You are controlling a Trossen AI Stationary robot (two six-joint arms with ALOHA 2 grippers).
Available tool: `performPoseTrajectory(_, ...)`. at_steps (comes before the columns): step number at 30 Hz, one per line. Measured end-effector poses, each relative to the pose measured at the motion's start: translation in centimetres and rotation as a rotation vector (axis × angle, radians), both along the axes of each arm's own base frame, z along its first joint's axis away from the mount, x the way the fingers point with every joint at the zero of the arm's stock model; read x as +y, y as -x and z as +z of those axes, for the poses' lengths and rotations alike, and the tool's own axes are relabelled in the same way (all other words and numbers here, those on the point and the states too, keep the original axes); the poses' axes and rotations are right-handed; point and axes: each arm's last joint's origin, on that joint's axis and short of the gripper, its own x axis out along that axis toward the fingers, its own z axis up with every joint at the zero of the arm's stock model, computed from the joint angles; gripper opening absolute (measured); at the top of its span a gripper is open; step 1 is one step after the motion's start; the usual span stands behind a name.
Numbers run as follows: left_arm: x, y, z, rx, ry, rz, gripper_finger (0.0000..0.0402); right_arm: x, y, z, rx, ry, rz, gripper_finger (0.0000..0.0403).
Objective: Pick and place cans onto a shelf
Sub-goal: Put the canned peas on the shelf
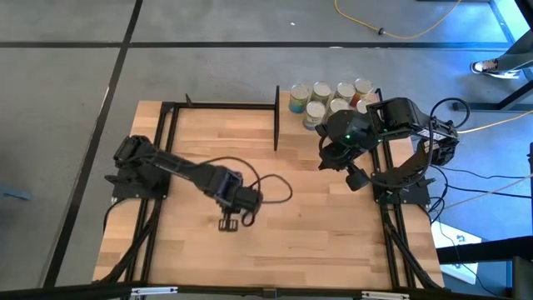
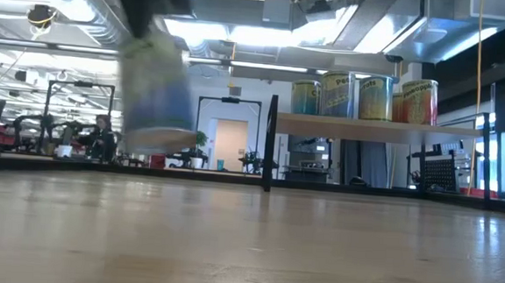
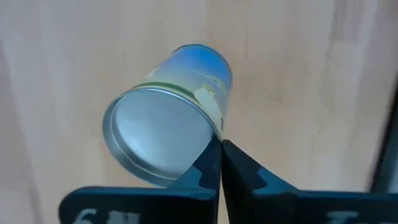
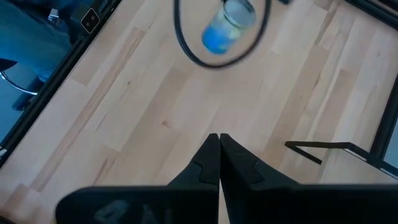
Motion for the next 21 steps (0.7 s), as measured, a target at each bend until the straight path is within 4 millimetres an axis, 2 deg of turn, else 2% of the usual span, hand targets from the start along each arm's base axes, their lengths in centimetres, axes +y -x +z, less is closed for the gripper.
performPoseTrajectory(4,1.5,-1.8,-0.5,-0.077,-0.018,-0.07,0.0,0.0,0.0,0.0,-0.005,0.016,0.027,0.0005)
performPoseTrajectory(10,2.7,-3.7,-3.1,-0.034,-0.049,-0.156,0.0,0.0,0.0,0.0,-0.008,0.024,0.041,0.0005)
performPoseTrajectory(15,2.6,-4.8,-5.1,0.009,-0.06,-0.205,0.0,0.0,0.0,0.0,-0.008,0.024,0.04,0.0005)
performPoseTrajectory(21,2.1,-5.5,-5.4,0.018,-0.046,-0.231,0.0002,0.0,0.0,0.0,-0.008,0.024,0.04,0.0005)
